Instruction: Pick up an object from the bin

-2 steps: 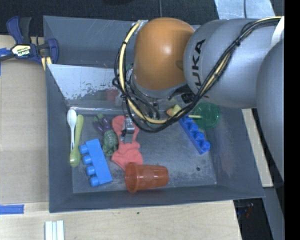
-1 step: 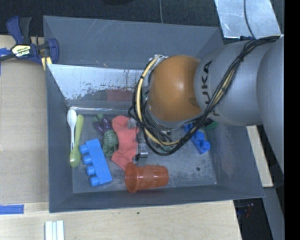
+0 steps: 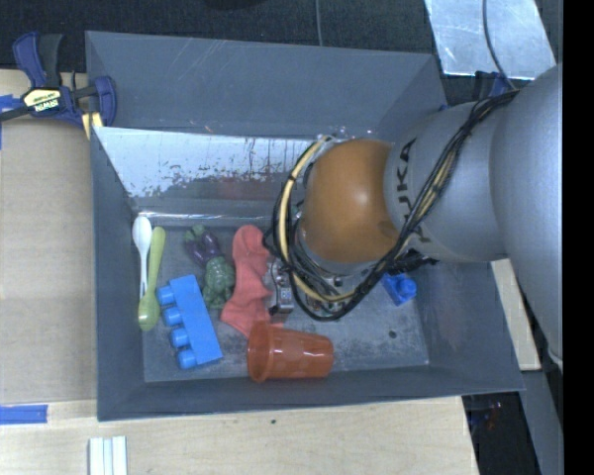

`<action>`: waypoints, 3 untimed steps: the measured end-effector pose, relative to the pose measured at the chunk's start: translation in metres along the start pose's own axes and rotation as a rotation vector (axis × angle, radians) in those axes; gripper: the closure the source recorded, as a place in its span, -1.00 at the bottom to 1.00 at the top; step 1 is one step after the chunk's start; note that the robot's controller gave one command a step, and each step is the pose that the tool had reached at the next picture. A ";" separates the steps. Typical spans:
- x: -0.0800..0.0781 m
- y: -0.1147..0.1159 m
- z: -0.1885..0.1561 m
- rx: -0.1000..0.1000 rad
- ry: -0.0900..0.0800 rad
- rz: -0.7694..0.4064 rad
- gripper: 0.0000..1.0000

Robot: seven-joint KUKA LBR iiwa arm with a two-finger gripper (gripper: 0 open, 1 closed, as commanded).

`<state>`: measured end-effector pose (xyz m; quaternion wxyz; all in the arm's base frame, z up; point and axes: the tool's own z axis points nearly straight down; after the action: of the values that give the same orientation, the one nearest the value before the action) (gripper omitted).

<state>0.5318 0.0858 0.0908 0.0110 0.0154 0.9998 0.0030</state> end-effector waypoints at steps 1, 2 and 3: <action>0.000 0.000 0.000 0.000 0.000 0.000 1.00; 0.002 0.001 -0.047 0.002 0.009 -0.006 1.00; -0.001 0.002 -0.042 -0.002 -0.009 0.010 1.00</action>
Offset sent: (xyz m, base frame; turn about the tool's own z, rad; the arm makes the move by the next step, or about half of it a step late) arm -0.0037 0.0059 0.2183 -0.0298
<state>0.5322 0.0871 0.1331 0.0155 0.0203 0.9997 0.0038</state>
